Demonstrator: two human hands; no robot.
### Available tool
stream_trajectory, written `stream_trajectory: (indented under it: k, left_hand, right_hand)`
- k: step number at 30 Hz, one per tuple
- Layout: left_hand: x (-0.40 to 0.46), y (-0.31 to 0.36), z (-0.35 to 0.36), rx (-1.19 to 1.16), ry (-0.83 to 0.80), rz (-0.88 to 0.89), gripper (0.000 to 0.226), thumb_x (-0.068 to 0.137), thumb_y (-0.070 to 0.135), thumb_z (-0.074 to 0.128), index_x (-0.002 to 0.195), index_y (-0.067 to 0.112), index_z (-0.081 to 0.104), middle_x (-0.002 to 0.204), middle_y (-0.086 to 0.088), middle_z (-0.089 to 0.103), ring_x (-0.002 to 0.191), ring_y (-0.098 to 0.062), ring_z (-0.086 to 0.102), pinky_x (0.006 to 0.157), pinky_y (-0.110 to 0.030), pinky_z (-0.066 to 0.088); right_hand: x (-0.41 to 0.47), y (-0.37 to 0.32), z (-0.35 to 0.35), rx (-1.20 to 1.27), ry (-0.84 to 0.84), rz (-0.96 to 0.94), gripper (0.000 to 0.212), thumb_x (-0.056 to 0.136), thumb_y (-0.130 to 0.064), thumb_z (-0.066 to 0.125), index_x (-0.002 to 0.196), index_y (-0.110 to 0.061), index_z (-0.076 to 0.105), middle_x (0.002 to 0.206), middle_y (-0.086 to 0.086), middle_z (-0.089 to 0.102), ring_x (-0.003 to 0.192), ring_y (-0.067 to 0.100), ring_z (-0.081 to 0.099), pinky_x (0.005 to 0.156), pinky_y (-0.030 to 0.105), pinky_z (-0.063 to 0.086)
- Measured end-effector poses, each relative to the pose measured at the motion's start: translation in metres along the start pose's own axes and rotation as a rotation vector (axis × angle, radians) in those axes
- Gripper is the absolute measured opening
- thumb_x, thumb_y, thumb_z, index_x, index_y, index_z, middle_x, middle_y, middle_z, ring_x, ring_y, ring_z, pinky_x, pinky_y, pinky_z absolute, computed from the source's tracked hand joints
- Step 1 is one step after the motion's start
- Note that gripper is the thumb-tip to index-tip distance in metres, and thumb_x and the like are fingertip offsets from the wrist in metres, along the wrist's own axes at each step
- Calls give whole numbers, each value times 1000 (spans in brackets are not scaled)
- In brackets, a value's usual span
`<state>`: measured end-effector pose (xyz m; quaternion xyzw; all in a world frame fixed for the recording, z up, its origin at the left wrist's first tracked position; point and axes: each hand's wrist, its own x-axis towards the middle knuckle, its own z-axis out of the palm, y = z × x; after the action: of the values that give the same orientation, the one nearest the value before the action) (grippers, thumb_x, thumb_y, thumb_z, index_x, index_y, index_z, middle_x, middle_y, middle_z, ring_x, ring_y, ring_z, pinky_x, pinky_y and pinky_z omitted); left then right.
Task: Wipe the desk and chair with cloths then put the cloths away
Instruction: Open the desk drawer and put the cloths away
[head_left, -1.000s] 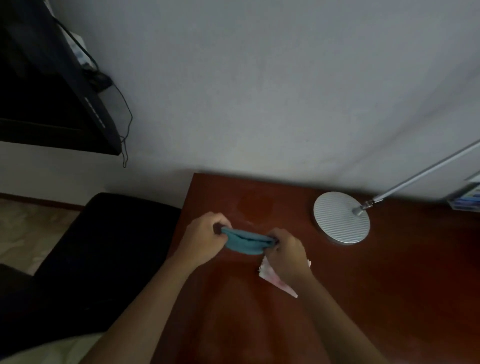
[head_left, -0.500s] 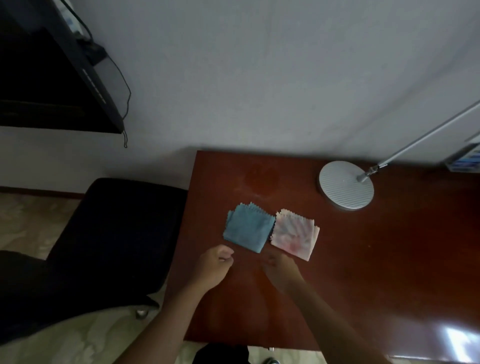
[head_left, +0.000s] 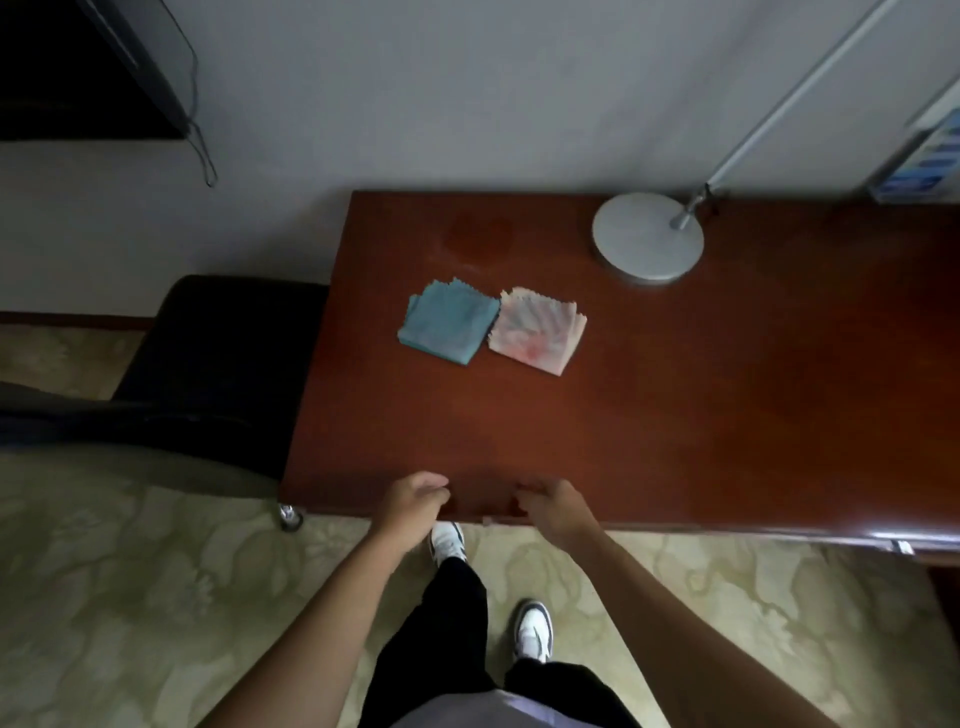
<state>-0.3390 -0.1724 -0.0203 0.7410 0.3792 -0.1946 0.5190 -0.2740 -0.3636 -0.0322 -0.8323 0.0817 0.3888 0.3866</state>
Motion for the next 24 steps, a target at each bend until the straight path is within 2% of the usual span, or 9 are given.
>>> stream_trajectory:
  k: [3, 5, 7, 10, 13, 15, 18, 20, 24]
  left_hand:
    - [-26, -30, 29, -40, 33, -103, 18, 91, 13, 64, 107, 13, 70, 97, -12, 67, 99, -25, 63, 93, -37, 50]
    - [-37, -43, 37, -20, 27, -162, 13, 92, 14, 63, 104, 14, 68, 99, -10, 63, 102, -23, 60, 99, -43, 50]
    - [-38, -48, 46, 28, -3, -188, 14, 93, 17, 62, 106, 16, 65, 108, -12, 60, 108, -22, 57, 102, -46, 48]
    - [-29, -50, 57, 98, -71, -230, 55, 94, 26, 59, 146, 18, 44, 144, -7, 49, 125, -23, 52, 106, -39, 45]
    - [-20, -43, 72, 209, -162, -177, 67, 94, 24, 55, 155, 25, 27, 152, -4, 42, 107, -16, 54, 89, -23, 42]
    - [-9, -46, 80, 249, -177, -174, 68, 93, 23, 57, 155, 24, 28, 151, -5, 44, 114, -19, 56, 85, -22, 38]
    - [8, -58, 85, 231, -117, -153, 58, 91, 27, 61, 146, 22, 45, 144, -4, 53, 123, -21, 56, 94, -23, 41]
    - [14, -67, 89, 211, -58, -117, 37, 92, 30, 64, 128, 21, 62, 125, 2, 65, 113, -21, 61, 93, -26, 45]
    - [18, -80, 100, 48, 45, -149, 14, 91, 31, 68, 92, 17, 68, 92, 6, 68, 99, -22, 67, 93, -35, 52]
  right_hand:
    - [-19, 48, 3, 55, -34, 76, 10, 76, -28, 58, 71, -31, 67, 82, 5, 68, 73, 24, 60, 70, 36, 47]
    - [-34, 64, 6, 125, -54, 127, 7, 81, -25, 61, 85, -28, 65, 79, 5, 65, 63, 20, 56, 61, 30, 42]
    - [-41, 80, 9, 178, -96, 159, 14, 91, -12, 59, 105, -15, 63, 73, 7, 61, 55, 18, 50, 51, 24, 36]
    - [-51, 87, 12, 221, -108, 176, 21, 97, -7, 54, 117, -8, 59, 73, 7, 60, 56, 17, 50, 47, 20, 37]
    - [-55, 89, 14, 333, -59, 213, 20, 101, -9, 47, 118, -8, 57, 77, 8, 57, 60, 15, 51, 40, 14, 38]
    - [-52, 86, 16, 350, -30, 208, 23, 102, -13, 46, 121, -6, 57, 80, 10, 58, 62, 15, 52, 40, 13, 39]
    - [-48, 80, 22, 345, -8, 192, 29, 102, -15, 47, 128, -6, 55, 88, 12, 61, 63, 13, 54, 40, 12, 39]
    - [-51, 80, 25, 366, 16, 195, 30, 102, -15, 48, 129, -6, 55, 90, 13, 61, 64, 13, 54, 41, 11, 39]
    - [-61, 85, 31, 356, 35, 179, 32, 101, -16, 49, 131, -8, 55, 92, 9, 63, 69, 12, 59, 55, 17, 47]
